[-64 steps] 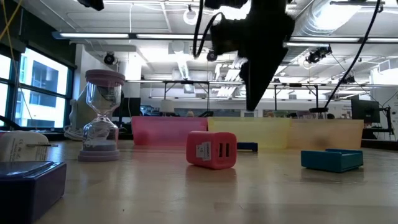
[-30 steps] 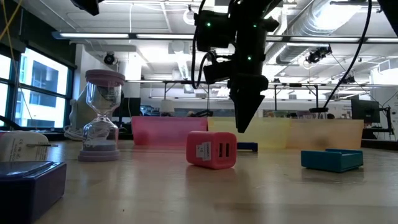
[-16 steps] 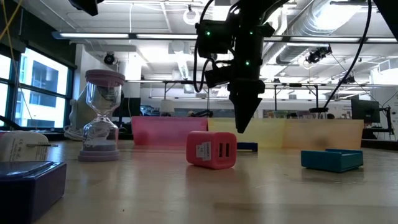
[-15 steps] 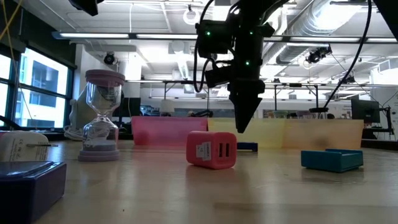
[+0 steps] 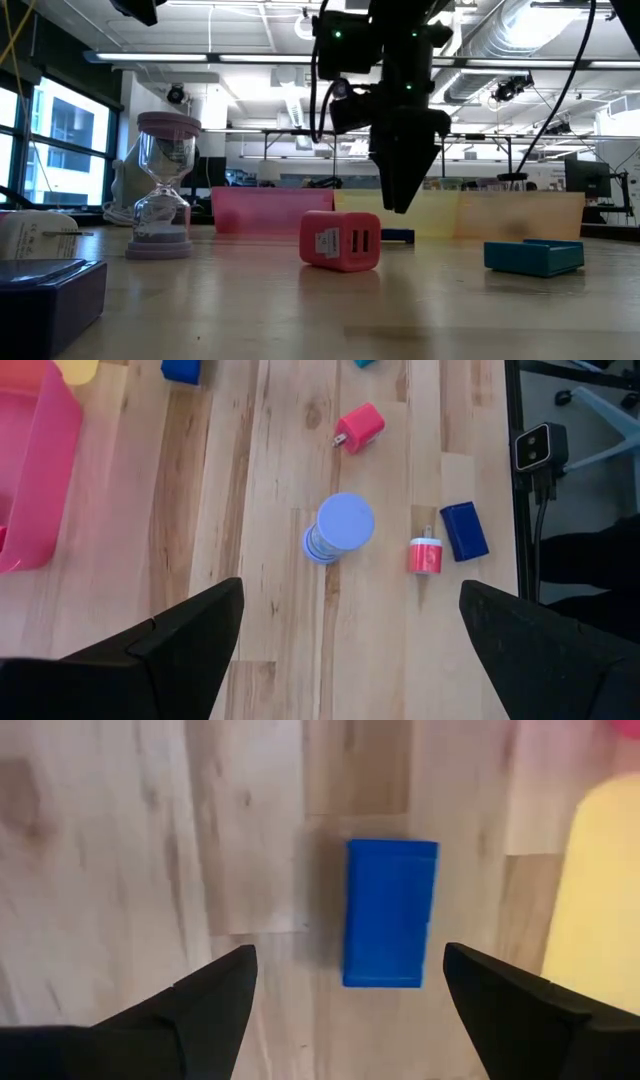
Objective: Pick & Place Office items
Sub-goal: Put the blue digital clock into the yellow bin
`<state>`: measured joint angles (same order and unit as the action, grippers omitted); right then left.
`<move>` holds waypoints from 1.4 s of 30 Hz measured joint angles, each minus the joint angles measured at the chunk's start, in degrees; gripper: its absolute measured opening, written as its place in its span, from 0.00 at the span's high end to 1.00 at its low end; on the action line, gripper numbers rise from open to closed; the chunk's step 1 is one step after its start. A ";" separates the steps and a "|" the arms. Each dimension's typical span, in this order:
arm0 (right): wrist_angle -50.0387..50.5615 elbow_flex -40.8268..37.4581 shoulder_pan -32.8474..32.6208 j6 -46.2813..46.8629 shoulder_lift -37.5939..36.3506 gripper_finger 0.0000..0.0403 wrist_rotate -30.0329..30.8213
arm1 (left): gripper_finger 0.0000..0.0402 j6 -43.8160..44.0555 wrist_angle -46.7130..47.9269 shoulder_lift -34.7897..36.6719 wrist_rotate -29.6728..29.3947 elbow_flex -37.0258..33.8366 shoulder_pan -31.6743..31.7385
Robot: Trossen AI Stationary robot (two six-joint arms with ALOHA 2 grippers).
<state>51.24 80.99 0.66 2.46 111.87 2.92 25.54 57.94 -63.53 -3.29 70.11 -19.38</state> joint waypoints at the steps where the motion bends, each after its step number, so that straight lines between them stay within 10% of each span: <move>1: 0.00 0.00 -0.30 -0.49 0.00 0.23 0.07 | 0.10 0.00 -0.01 0.00 0.00 0.00 0.00; 42: -4.96 0.07 1.35 -0.58 3.75 0.23 -4.28 | 0.10 4.50 -0.27 0.04 -0.59 -0.04 -2.32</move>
<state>46.28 81.06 2.02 1.88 115.62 -1.36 30.04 57.67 -63.48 -3.88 70.06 -21.69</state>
